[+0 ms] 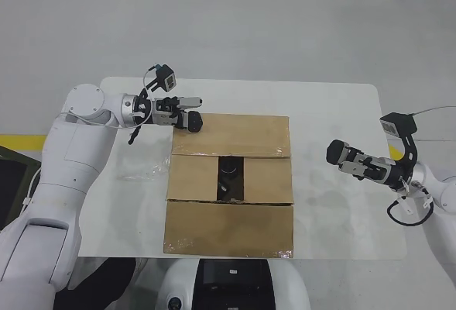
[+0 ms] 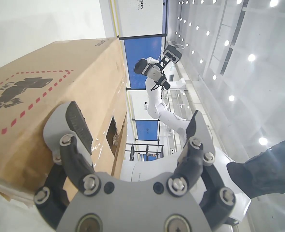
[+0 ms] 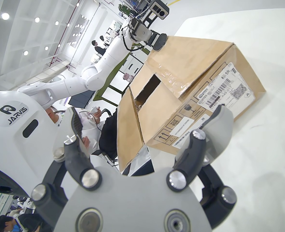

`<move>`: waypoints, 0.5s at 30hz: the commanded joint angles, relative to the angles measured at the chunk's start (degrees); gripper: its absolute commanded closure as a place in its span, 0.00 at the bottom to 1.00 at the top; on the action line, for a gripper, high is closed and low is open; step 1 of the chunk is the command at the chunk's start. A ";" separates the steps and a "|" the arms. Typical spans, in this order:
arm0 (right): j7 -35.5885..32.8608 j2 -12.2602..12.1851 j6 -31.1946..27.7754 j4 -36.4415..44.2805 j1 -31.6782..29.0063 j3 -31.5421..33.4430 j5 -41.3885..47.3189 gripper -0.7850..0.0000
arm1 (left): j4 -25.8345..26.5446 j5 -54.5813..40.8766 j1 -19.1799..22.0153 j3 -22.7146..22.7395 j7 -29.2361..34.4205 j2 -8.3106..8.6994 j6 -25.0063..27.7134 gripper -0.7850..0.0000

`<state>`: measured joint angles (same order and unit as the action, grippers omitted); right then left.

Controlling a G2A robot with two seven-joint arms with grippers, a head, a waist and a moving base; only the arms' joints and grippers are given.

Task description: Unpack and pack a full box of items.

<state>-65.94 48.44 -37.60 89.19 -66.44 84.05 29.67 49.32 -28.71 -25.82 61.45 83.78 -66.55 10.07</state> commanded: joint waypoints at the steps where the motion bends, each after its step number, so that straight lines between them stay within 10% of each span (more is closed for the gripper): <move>1: 1.32 -0.08 1.87 0.98 -1.27 0.72 0.68 0.00 | 0.00 0.00 0.00 0.00 0.00 0.00 0.00 0.00; 15: -4.72 -0.93 6.48 7.45 -15.34 4.69 3.74 0.00 | 0.00 0.00 0.00 0.00 0.00 0.00 0.00 0.00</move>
<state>-70.71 47.53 -31.11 96.60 -80.61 88.55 33.48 49.32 -28.71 -25.82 61.45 83.78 -66.55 10.07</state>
